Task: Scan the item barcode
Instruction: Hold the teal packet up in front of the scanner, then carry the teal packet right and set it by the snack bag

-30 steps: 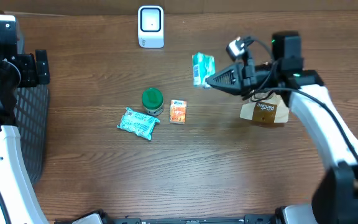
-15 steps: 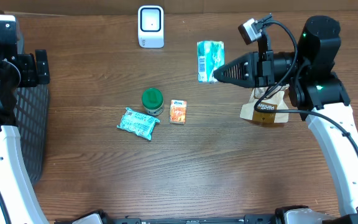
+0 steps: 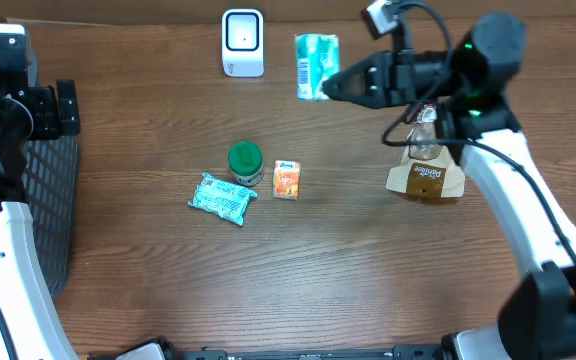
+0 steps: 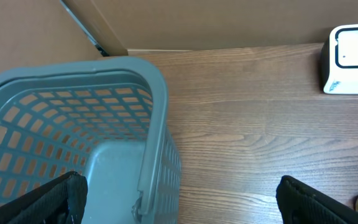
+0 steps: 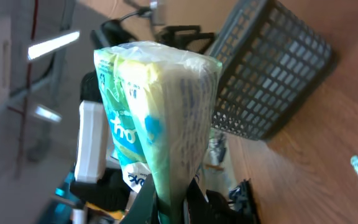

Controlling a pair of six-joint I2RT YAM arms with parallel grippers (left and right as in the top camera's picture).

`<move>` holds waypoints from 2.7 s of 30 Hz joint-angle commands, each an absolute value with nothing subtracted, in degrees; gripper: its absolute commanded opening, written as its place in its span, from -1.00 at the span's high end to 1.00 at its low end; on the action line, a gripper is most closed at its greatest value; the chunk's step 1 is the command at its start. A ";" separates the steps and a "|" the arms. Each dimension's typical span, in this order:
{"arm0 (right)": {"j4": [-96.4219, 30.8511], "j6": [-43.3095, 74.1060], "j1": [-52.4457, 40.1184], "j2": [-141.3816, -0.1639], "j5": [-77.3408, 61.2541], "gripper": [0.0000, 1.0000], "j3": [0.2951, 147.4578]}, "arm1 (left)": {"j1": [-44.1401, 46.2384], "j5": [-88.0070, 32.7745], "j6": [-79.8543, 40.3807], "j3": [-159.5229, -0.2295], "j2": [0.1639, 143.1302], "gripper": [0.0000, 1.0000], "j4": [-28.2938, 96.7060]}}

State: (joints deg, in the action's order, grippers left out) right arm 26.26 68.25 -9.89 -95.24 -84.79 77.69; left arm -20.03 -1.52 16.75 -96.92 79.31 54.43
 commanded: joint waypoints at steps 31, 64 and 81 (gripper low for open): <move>-41.65 0.14 -31.46 -119.00 22.20 0.92 124.95 | -20.23 -1.98 17.80 -98.13 79.40 -0.99 54.22; 5.13 -50.00 -32.91 -149.60 19.73 0.92 124.90 | -20.23 -1.98 17.80 -98.13 79.40 -0.99 54.22; -9.74 -17.85 -33.01 -132.99 15.66 0.92 124.90 | -20.23 -1.98 17.82 -98.13 79.40 -0.99 54.22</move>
